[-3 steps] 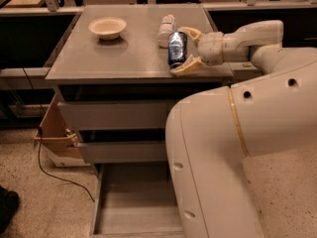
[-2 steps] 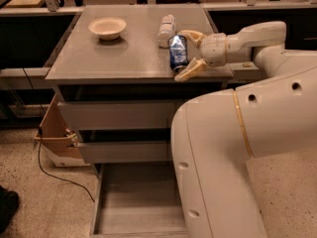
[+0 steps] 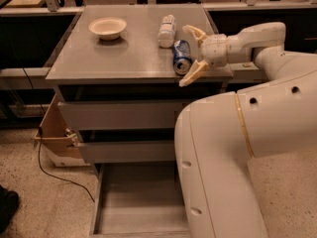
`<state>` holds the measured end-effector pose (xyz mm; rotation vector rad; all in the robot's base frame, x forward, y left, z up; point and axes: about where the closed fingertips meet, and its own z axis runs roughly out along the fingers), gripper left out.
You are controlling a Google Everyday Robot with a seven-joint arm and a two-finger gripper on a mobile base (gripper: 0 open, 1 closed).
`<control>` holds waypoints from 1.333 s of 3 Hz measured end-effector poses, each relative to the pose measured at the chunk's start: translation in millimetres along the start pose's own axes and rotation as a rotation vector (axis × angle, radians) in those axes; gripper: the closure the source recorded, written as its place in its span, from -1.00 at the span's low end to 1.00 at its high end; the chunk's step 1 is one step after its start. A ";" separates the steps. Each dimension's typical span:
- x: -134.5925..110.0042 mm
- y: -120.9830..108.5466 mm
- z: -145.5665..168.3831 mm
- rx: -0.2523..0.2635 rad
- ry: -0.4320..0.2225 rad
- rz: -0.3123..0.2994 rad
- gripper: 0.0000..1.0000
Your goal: Pick pepsi can from bottom drawer and place on counter
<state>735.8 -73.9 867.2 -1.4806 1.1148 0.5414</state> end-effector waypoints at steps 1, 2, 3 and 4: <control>-3.1 -3.0 -11.9 0.013 -0.014 -0.007 -1.00; -7.0 -7.5 -69.0 0.071 0.022 -0.017 -1.00; -14.9 -7.3 -135.9 0.138 0.086 -0.030 -1.00; -27.4 5.4 -239.5 0.268 0.199 -0.020 -1.00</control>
Offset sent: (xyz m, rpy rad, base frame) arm -0.0202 -0.1010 0.0415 0.0186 -0.0497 -0.1012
